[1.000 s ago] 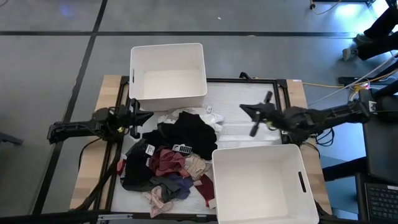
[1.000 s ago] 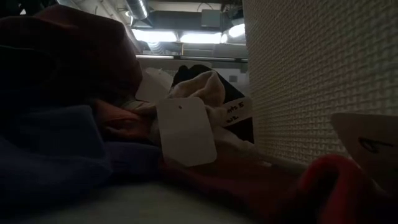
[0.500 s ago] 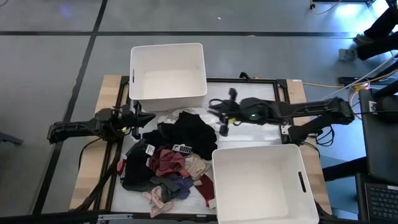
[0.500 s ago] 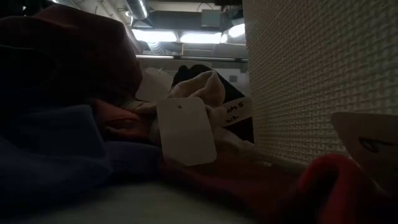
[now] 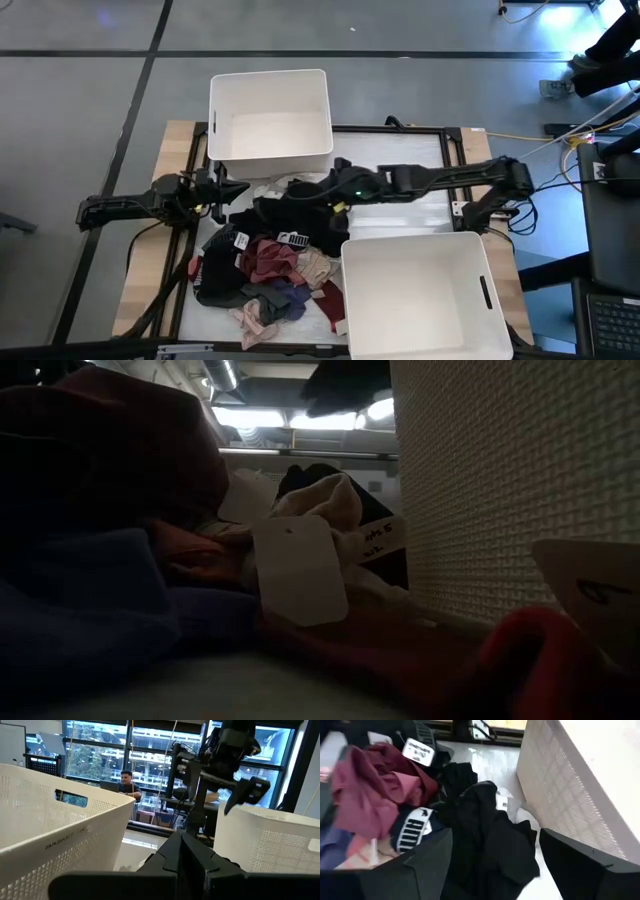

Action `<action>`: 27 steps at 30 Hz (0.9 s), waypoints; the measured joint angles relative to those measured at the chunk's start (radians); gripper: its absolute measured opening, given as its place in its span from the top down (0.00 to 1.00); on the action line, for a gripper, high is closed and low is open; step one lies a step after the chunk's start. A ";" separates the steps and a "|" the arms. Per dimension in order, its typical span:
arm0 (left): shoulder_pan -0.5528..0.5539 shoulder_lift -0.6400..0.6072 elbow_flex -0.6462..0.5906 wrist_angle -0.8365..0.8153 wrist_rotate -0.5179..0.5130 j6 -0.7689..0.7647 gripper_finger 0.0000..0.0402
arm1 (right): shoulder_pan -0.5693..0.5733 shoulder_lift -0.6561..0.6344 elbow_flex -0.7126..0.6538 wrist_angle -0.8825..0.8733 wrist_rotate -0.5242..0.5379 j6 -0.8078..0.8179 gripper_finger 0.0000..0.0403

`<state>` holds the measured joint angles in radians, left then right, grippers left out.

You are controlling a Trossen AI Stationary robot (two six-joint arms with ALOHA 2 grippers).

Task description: Sort clothes

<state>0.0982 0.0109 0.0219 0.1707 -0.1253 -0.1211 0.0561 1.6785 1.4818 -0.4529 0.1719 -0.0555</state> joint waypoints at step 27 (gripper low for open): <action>0.001 0.000 0.000 0.039 -0.001 0.072 0.99 | -0.052 0.252 0.020 0.033 -0.090 -0.036 0.37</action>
<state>0.0990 0.0109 0.0223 0.2093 -0.1262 -0.0495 0.0042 1.9308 1.5013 -0.4202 0.0816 -0.0912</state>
